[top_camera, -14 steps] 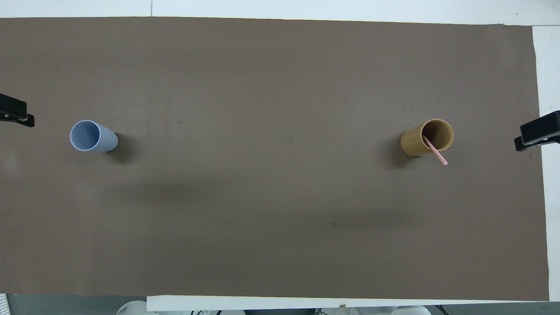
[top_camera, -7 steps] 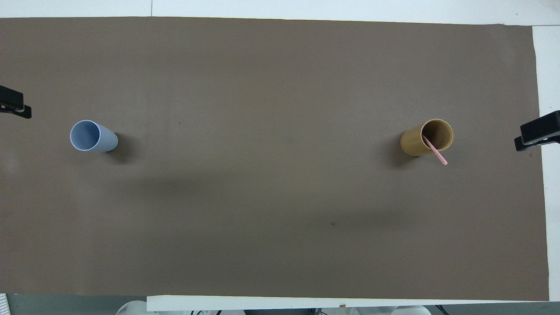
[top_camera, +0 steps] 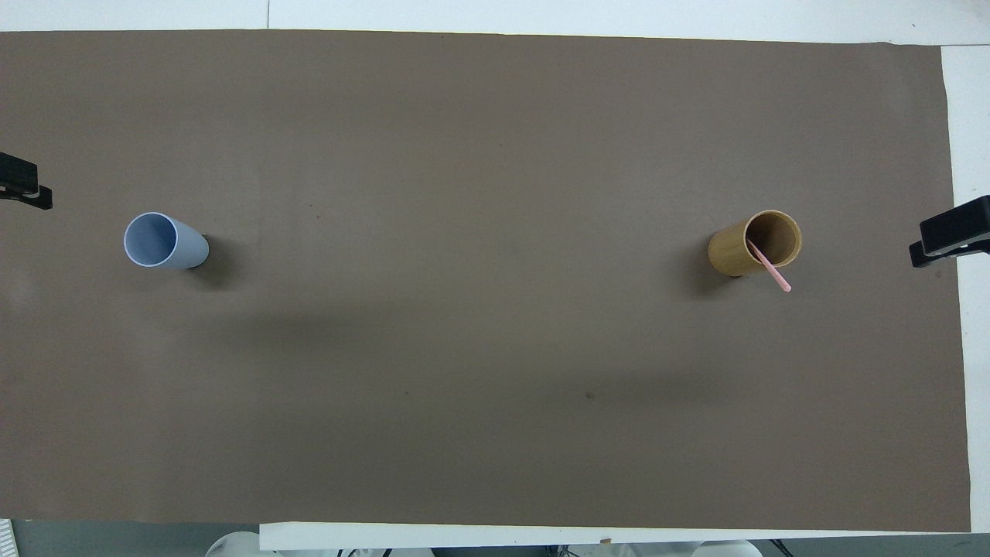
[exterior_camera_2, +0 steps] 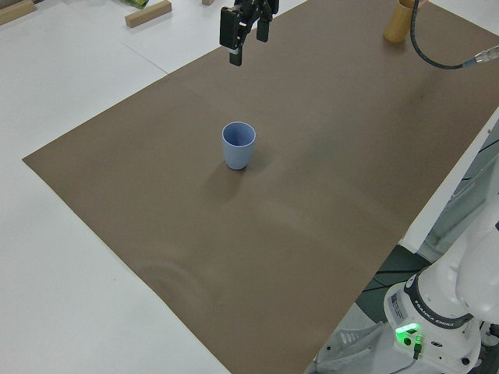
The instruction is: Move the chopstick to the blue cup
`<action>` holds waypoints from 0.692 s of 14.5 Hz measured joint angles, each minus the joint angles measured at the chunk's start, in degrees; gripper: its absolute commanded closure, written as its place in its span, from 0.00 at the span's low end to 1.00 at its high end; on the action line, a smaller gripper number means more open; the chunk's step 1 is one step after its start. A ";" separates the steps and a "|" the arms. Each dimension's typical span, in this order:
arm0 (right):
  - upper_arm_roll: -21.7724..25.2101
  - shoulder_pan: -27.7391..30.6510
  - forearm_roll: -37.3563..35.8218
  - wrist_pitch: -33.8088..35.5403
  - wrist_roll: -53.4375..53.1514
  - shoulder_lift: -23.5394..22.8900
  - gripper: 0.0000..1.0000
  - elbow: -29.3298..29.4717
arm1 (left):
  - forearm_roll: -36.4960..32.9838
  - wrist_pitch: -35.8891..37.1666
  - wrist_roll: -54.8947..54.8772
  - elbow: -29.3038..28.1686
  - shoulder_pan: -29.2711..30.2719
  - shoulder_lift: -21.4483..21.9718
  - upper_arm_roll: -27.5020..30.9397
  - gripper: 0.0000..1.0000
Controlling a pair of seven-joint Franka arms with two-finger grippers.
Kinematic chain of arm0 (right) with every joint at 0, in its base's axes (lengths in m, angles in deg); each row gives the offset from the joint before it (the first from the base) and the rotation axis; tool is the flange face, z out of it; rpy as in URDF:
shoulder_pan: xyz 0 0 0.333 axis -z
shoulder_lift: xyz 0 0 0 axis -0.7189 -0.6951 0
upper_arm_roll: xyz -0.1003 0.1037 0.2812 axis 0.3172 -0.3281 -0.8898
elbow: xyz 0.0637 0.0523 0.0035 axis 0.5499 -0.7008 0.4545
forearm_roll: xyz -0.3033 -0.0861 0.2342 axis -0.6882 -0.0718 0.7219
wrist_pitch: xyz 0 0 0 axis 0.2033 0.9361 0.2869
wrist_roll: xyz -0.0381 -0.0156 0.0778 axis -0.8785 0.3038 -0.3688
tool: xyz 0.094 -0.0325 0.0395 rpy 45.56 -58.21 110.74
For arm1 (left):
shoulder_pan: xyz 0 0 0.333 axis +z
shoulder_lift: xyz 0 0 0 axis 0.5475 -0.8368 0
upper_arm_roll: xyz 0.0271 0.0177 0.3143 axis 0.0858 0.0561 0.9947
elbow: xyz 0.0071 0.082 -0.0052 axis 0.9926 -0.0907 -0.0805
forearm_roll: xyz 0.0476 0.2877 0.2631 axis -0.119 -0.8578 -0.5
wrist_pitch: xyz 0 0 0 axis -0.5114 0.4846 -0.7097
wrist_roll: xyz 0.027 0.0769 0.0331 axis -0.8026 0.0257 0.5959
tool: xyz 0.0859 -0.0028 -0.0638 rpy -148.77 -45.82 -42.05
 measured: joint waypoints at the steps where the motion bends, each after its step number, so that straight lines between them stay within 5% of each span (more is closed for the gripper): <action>1: 0.00 -0.01 0.00 0.00 0.00 0.00 0.00 -0.11 | 0.00 -0.82 -0.41 -0.57 0.52 0.02 0.01 0.01; 10: -0.43 -3.63 5.88 -8.86 -5.16 -3.77 0.00 -7.26 | 0.00 -22.78 -0.80 -21.95 1.60 4.61 -0.16 0.10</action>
